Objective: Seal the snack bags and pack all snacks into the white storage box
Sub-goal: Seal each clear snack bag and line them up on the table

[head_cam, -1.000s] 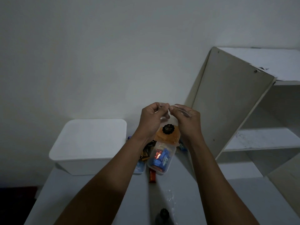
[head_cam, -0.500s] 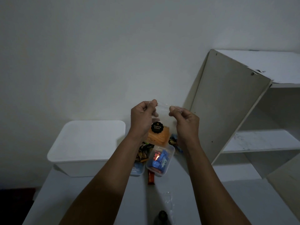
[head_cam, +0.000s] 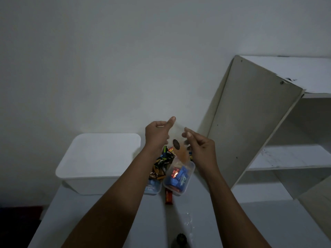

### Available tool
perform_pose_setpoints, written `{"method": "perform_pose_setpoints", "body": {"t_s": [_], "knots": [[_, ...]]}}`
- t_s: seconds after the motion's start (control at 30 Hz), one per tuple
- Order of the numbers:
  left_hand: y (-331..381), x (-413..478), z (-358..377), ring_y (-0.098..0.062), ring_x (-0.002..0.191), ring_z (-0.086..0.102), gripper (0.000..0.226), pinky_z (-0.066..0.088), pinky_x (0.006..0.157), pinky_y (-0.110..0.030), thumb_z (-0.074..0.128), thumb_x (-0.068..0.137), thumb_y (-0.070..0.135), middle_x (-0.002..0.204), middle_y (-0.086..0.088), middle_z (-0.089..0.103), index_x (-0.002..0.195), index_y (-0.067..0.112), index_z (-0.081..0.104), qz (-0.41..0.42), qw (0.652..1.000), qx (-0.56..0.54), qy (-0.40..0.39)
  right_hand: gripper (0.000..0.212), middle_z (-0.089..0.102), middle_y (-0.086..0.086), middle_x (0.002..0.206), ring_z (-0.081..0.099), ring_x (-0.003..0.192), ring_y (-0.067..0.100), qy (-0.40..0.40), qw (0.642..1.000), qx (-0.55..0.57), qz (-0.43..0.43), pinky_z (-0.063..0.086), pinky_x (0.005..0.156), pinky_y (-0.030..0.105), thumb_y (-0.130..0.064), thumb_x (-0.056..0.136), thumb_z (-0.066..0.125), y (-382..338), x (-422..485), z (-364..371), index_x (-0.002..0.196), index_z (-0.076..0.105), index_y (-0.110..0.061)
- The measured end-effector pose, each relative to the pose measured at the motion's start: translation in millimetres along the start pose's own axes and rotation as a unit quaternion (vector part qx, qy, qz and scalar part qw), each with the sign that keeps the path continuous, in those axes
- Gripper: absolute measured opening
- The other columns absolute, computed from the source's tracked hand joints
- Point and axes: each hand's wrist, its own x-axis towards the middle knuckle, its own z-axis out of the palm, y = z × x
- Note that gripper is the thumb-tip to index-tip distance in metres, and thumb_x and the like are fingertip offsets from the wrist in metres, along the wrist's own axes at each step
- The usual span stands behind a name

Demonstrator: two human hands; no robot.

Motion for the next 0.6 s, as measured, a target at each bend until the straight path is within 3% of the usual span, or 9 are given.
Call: {"method": "perform_pose_setpoints", "body": {"t_s": [0.1,0.2,0.4,0.6], "knots": [[1.7,-5.6,0.9,-0.018,0.068,0.064,0.032,0.056,0.057,-0.029,0.079,0.081,0.028,0.09,-0.009,0.066,0.099,0.005,0.068,-0.081,0.987,-0.109,-0.084,0.025,0.076,0.0,0.108,0.071,0.098,0.011,-0.043,0.999,0.01,0.003,0.058,0.083,0.029,-0.012,0.095,0.063,7.8,-2.5,-2.4,0.119,0.071,-0.011],[-3.9,-3.4,1.1,-0.02,0.073,0.067,0.02,0.058,0.063,-0.033,0.076,0.084,0.019,0.09,-0.01,0.07,0.099,0.006,0.072,-0.099,0.976,-0.16,-0.11,0.024,0.076,0.003,0.11,0.071,0.104,0.02,-0.074,0.997,0.027,0.005,0.057,0.089,0.036,-0.01,0.095,0.062,13.4,-4.1,-5.9,0.117,0.073,-0.01],[-11.3,-4.2,-1.9,-0.023,0.079,0.069,0.014,0.059,0.066,-0.034,0.066,0.092,0.011,0.092,-0.01,0.072,0.103,0.006,0.073,-0.1,0.973,-0.144,-0.148,0.017,0.078,0.008,0.094,0.074,0.087,0.021,-0.075,0.994,0.075,0.026,0.058,0.076,0.029,-0.008,0.096,0.06,10.4,-5.7,-4.3,0.103,0.076,-0.007],[-14.2,-15.9,-6.0,-0.028,0.085,0.073,0.022,0.062,0.076,-0.043,0.072,0.085,0.004,0.096,-0.017,0.075,0.107,0.002,0.072,-0.026,0.977,-0.02,-0.211,0.027,0.07,0.006,0.071,0.067,0.067,0.015,-0.034,0.998,0.03,0.038,0.055,0.061,0.026,-0.028,0.095,0.065,3.6,6.7,0.7,0.084,0.072,-0.005]]}}
